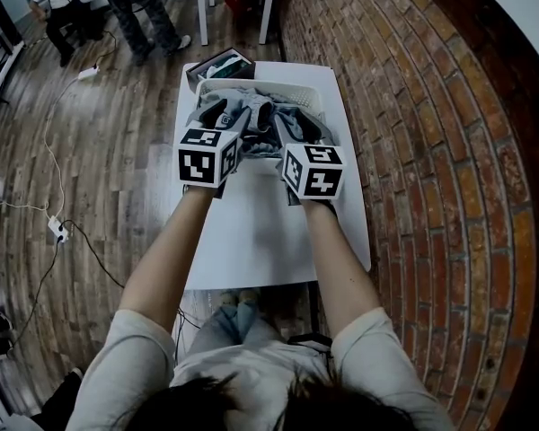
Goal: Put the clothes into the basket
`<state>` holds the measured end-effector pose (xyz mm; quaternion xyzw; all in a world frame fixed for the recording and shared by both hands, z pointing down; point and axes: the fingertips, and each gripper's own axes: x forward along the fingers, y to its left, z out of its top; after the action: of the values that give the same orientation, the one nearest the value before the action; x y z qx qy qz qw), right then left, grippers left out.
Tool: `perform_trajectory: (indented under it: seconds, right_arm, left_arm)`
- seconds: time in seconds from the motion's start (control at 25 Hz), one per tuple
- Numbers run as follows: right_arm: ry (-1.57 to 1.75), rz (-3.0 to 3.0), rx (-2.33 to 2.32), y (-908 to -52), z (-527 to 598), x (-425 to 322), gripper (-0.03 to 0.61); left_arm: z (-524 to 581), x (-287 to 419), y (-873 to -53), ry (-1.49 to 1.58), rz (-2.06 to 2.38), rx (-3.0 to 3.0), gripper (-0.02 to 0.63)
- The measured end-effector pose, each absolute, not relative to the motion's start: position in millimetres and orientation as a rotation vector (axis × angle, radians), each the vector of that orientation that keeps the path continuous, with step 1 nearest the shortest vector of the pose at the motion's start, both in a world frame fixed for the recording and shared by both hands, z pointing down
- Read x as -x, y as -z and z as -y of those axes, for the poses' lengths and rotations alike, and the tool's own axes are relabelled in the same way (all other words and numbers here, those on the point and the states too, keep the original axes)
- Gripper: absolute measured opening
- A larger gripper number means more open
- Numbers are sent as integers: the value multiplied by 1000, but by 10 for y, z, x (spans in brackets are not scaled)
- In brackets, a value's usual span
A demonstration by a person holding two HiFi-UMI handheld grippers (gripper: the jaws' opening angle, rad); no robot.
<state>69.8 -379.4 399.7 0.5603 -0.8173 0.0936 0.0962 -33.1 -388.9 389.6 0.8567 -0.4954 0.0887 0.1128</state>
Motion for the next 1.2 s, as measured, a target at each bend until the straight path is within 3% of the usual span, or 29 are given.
perform_trajectory:
  seconds: [0.16,0.28,0.4,1.2]
  right_arm:
    - [-228,2446,-1676,-3910,3656,-611,48]
    - [-164,2459,-1678,-3813,3532,-526,6]
    - [-97,2490,-1664,-3691,3376,-456,6]
    - [259,2608,-1742,-2729,1532,-323,6]
  left_arm:
    - [3738,306,-3814,-226,1461,-2539,75]
    - [3578,258,-3759,-191,1445,-2554,41]
    - [3386,249,-3669,-195,1479,-2611,8]
    - [1574,346,-2795,10,1588,-2722,8]
